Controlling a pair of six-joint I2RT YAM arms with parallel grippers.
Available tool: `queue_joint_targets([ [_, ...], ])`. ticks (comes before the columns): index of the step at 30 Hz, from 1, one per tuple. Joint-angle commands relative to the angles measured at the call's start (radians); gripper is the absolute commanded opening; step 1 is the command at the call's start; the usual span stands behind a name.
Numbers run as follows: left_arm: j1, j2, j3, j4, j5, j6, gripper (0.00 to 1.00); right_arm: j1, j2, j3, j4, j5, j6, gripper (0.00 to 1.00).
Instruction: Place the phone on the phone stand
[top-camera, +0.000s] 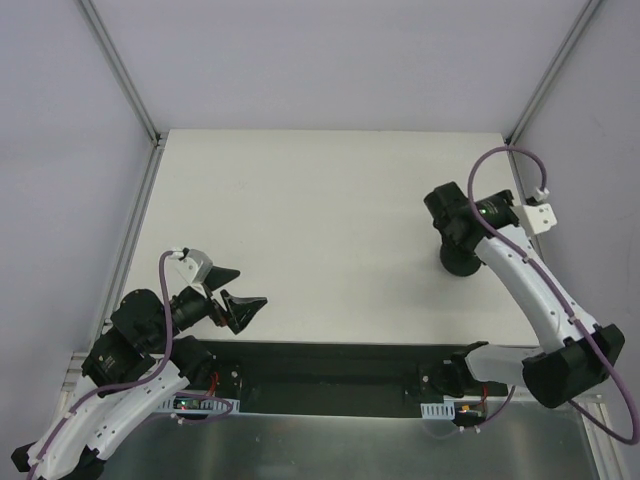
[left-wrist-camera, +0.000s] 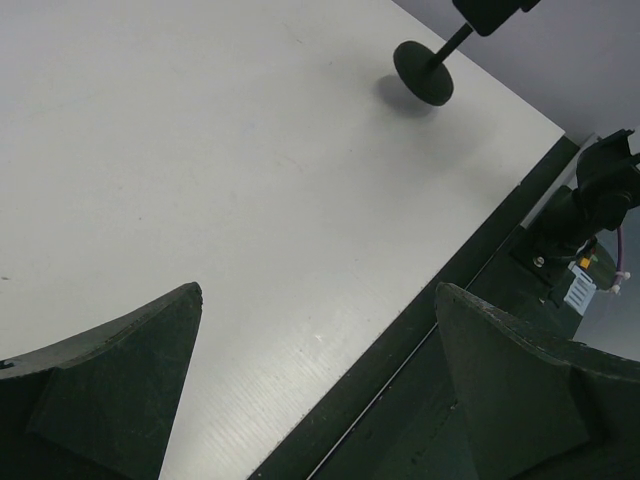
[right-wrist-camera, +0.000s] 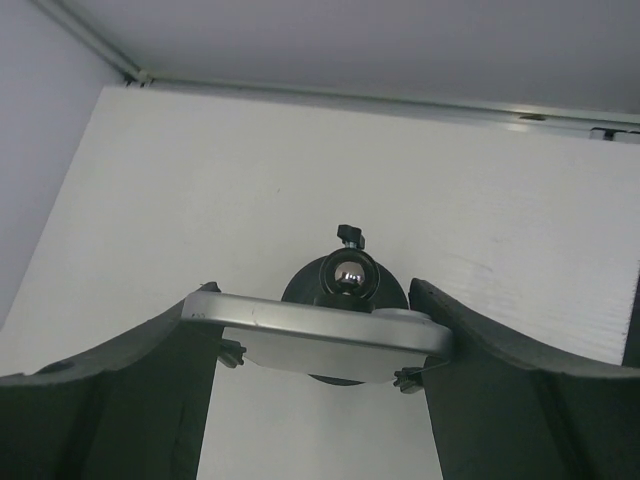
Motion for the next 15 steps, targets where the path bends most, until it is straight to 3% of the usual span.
queue_joint_targets([
  [1,0.003,0.020,0.000,0.039,0.011,0.014,0.99,-0.122,-0.122,-0.060,-0.322,0.155,-0.013,0.01],
  [8,0.003,0.031,0.000,0.040,0.016,0.012,0.99,-0.261,-0.214,-0.130,-0.313,0.192,-0.117,0.01],
  [10,0.001,0.030,0.000,0.040,0.014,0.012,0.99,-0.280,-0.257,-0.166,-0.273,0.204,-0.215,0.01],
  [12,0.001,0.033,0.000,0.040,0.014,0.012,0.99,-0.311,-0.320,-0.204,-0.105,0.199,-0.348,0.01],
  [13,0.003,0.031,0.000,0.040,0.016,0.014,0.99,-0.324,-0.352,-0.239,0.002,0.186,-0.595,0.01],
  [14,0.003,0.036,0.000,0.040,0.020,0.012,0.99,-0.363,-0.386,-0.306,0.213,0.161,-0.689,0.01],
  [15,0.003,0.036,0.000,0.040,0.023,0.012,0.99,-0.389,-0.461,-0.343,0.289,0.100,-0.768,0.01],
])
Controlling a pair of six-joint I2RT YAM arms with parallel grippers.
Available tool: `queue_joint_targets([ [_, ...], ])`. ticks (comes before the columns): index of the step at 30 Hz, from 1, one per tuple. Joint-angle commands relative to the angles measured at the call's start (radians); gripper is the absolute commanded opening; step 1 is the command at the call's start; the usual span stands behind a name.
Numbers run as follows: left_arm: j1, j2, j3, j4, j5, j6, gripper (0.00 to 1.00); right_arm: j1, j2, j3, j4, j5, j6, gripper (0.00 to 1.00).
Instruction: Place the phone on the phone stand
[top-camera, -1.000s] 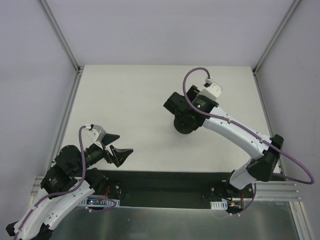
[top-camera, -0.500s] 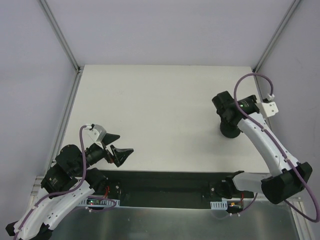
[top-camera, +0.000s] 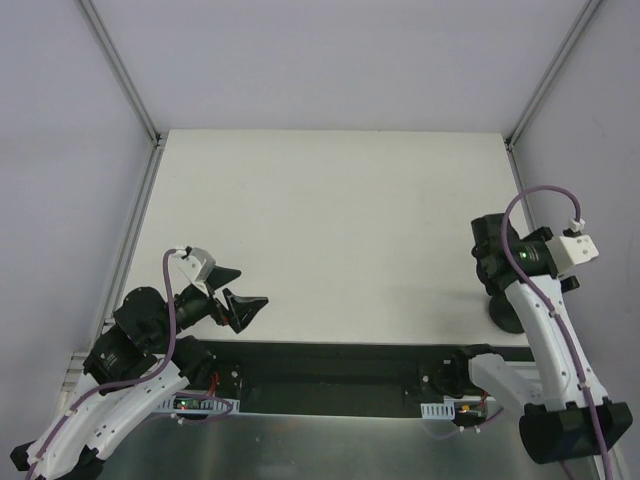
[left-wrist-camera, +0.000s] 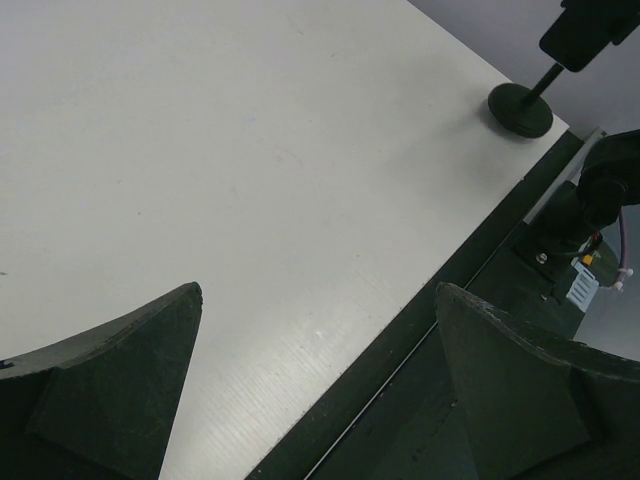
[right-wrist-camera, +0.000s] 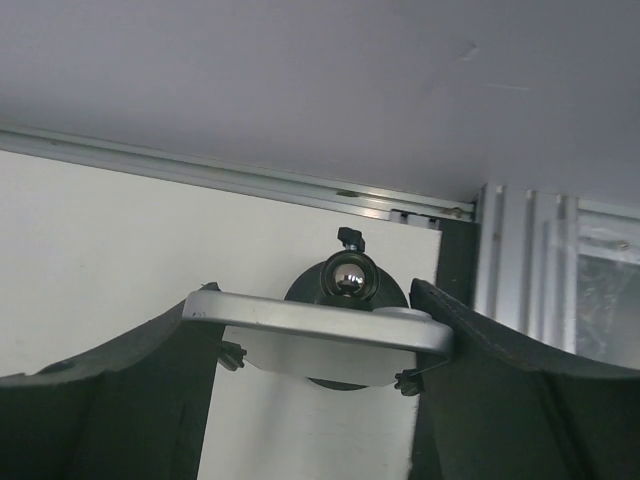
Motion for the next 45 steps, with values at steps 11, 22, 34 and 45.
queue_joint_targets([
  [11,0.001,0.016,0.000,0.040,0.029,0.012,0.99,-0.314,-0.316,-0.218,0.633,-0.154,-0.839,0.01],
  [22,0.001,0.019,0.000,0.040,0.027,0.014,0.99,-0.363,-0.247,-0.171,0.667,-0.148,-0.819,0.01],
  [34,0.001,0.030,0.001,0.040,0.041,0.014,0.99,-0.391,-0.252,-0.223,0.713,-0.174,-0.810,0.01],
  [45,0.000,0.019,0.001,0.040,0.040,0.014,0.99,-0.391,-0.249,-0.232,0.696,-0.203,-0.784,0.43],
])
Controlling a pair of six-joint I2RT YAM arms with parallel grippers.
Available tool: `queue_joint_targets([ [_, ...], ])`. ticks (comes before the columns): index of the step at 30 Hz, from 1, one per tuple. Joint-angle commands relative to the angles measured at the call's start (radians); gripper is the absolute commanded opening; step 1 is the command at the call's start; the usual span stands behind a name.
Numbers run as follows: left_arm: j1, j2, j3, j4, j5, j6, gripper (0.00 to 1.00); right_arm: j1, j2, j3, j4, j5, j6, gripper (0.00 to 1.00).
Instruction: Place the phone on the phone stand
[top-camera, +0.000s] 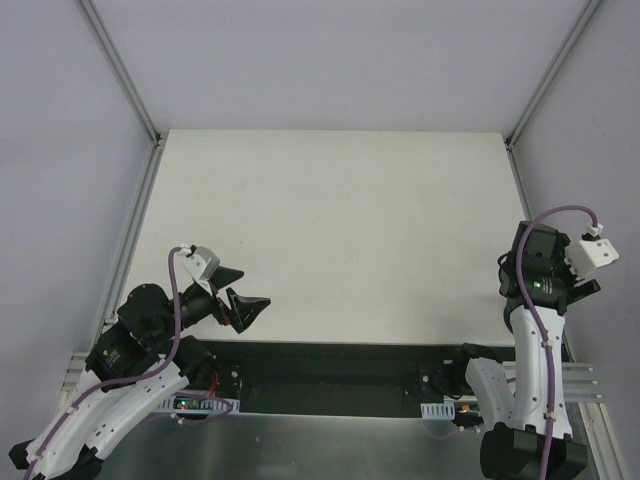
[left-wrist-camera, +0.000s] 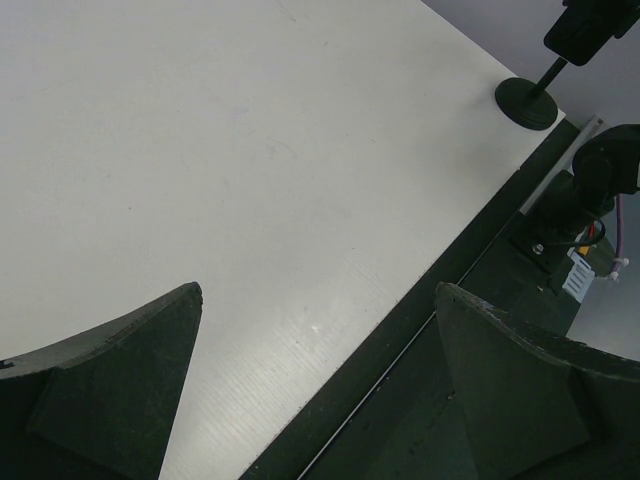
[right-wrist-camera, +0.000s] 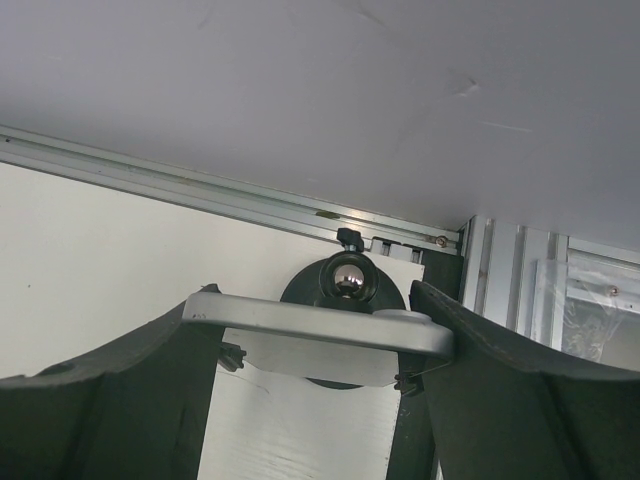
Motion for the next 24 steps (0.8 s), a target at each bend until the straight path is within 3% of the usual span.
queue_joint_targets([
  [1,0.001,-0.008,0.000,0.037,0.019,0.014,0.99,-0.007,0.002,0.032,0.063,0.020,0.008,0.53],
  [2,0.001,-0.008,0.000,0.037,0.017,0.012,0.99,-0.007,0.003,0.036,0.059,0.001,0.005,0.74],
  [4,0.000,-0.007,0.000,0.037,0.017,0.014,0.99,-0.007,-0.003,0.045,0.050,-0.011,-0.001,0.93],
  [5,0.001,-0.007,0.001,0.037,0.020,0.014,0.99,-0.007,-0.006,0.049,0.047,-0.023,-0.009,0.96],
  [10,0.001,-0.005,0.001,0.039,0.019,0.014,0.99,-0.007,-0.038,0.092,0.020,-0.023,-0.050,0.96],
  [16,0.000,0.000,0.001,0.037,0.026,0.017,0.99,-0.005,-0.088,0.210,0.027,-0.103,-0.263,0.96],
  [21,0.001,0.000,0.003,0.039,0.037,0.018,0.99,-0.004,-0.144,0.324,0.013,-0.299,-0.458,0.96],
  [24,0.001,-0.008,0.004,0.037,0.028,0.012,0.99,-0.004,-0.178,0.387,-0.004,-0.540,-0.481,0.96],
])
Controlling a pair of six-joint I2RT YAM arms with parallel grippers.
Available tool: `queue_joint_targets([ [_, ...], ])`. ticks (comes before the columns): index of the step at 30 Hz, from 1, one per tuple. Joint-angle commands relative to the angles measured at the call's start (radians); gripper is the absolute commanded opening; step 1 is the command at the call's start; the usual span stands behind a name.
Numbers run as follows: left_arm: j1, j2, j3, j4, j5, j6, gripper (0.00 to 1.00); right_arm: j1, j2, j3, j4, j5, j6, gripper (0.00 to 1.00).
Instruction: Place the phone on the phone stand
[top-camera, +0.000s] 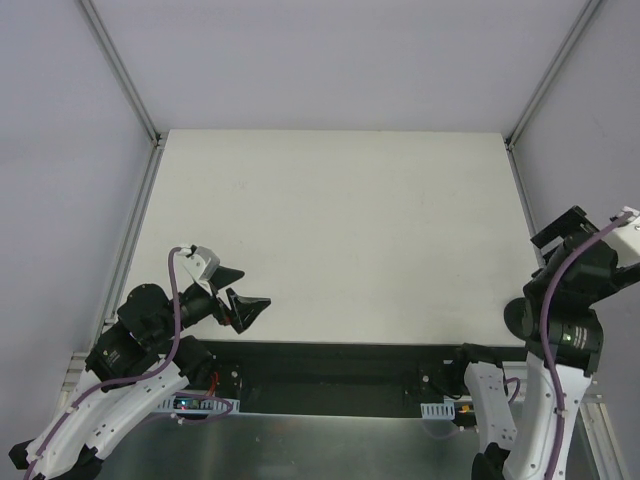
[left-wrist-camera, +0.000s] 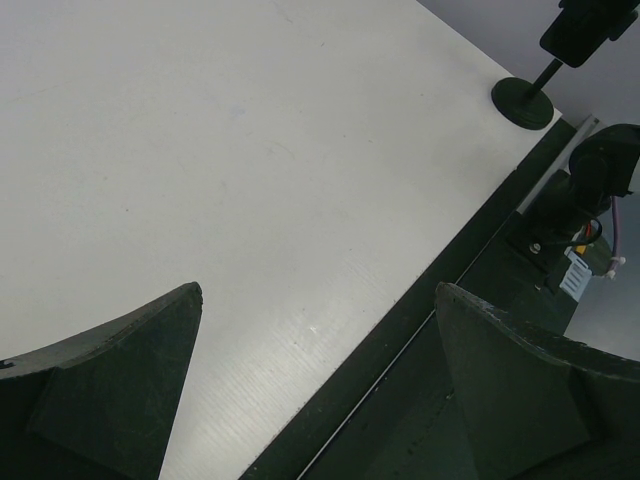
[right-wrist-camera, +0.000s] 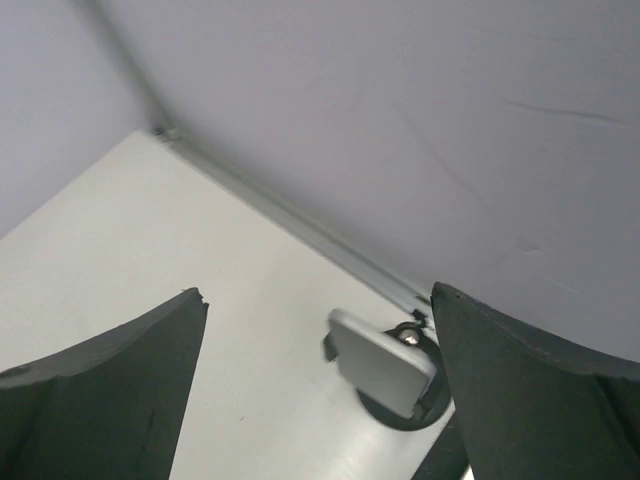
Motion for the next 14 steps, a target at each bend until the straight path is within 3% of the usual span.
queue_joint_targets([
  [1,0.001,-0.008,0.006,0.034,0.015,0.004,0.99,-0.006,-0.027,0.145,-0.041,-0.410,-0.110,0.96],
  [7,0.001,0.030,0.128,-0.001,-0.077,-0.103,0.99,-0.006,-0.047,0.237,-0.192,-0.930,-0.021,0.96],
  [14,0.000,0.228,0.530,-0.038,-0.016,-0.064,0.99,-0.006,-0.102,0.409,-0.213,-1.029,0.016,0.96],
])
